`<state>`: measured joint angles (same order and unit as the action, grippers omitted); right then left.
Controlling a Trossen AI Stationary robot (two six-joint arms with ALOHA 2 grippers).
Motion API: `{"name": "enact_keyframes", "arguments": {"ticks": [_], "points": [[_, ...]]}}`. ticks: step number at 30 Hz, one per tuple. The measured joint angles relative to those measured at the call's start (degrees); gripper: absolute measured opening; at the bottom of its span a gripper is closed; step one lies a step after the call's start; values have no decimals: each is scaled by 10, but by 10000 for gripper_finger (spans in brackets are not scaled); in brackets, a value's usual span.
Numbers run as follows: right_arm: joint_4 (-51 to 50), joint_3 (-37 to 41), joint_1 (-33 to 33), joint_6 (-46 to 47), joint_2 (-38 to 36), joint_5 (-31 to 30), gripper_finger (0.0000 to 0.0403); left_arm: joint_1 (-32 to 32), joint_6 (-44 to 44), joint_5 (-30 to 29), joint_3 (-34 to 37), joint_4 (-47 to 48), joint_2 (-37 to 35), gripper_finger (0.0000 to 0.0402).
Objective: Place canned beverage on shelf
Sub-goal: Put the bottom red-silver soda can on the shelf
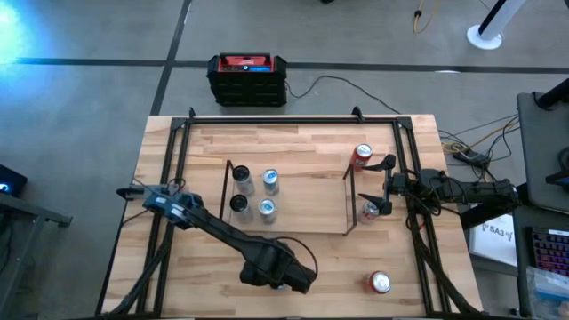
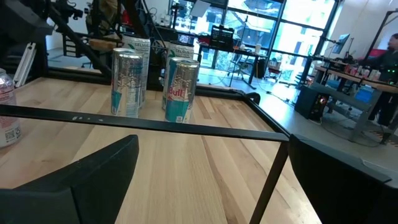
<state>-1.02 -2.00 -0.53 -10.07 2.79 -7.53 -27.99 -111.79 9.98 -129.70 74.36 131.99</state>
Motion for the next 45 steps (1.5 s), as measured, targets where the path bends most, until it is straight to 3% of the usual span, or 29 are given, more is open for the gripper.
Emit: {"name": "enact_keyframes", "arguments": {"ticks": [20,33,45], "points": [[0,0,0,0,0,0,398,3,0,-4,2,4,25,284],[0,0,0,0,0,0,398,12,17,-4,2,12,23,281],[0,0,0,0,0,0,398,26,70,-14,-53,57,21,281]]}}
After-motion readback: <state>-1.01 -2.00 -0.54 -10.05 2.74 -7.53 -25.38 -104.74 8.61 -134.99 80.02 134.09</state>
